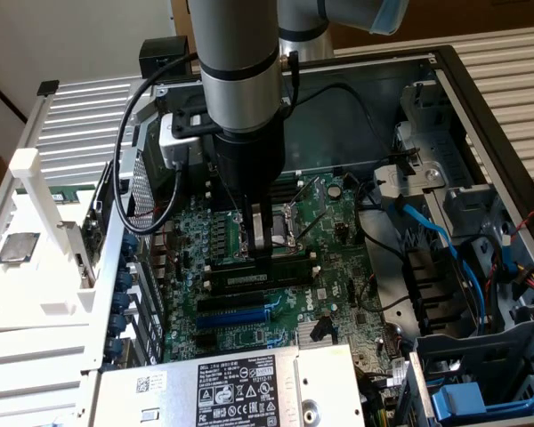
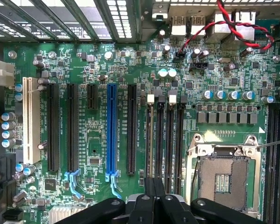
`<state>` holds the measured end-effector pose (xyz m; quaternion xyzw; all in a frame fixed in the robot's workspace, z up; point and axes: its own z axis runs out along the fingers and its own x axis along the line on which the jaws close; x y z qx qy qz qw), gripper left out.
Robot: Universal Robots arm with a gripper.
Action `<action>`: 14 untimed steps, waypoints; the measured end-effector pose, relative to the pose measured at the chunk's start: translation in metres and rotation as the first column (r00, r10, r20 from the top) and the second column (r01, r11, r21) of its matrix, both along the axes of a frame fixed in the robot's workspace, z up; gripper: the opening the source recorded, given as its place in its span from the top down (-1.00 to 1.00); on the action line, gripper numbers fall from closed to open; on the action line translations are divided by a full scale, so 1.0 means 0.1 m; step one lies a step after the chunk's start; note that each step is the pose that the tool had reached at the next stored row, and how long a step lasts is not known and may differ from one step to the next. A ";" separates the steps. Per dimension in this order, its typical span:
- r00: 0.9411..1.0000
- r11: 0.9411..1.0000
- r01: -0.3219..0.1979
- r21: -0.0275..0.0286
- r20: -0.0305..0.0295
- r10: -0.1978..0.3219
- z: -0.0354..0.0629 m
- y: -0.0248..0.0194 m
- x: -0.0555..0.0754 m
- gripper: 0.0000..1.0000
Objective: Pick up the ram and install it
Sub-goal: 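Press down the ram until it locks into place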
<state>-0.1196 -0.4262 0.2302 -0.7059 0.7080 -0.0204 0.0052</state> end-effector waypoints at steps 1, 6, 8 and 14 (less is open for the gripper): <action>1.000 1.000 0.000 0.000 -0.002 0.000 0.000 0.000 0.00 0.80; 1.000 1.000 0.000 0.000 -0.004 0.000 0.000 -0.001 0.00 0.80; 1.000 1.000 0.000 0.000 -0.004 0.000 0.000 -0.001 0.01 0.80; 1.000 1.000 0.000 0.000 -0.004 0.000 -0.001 -0.009 0.01 0.80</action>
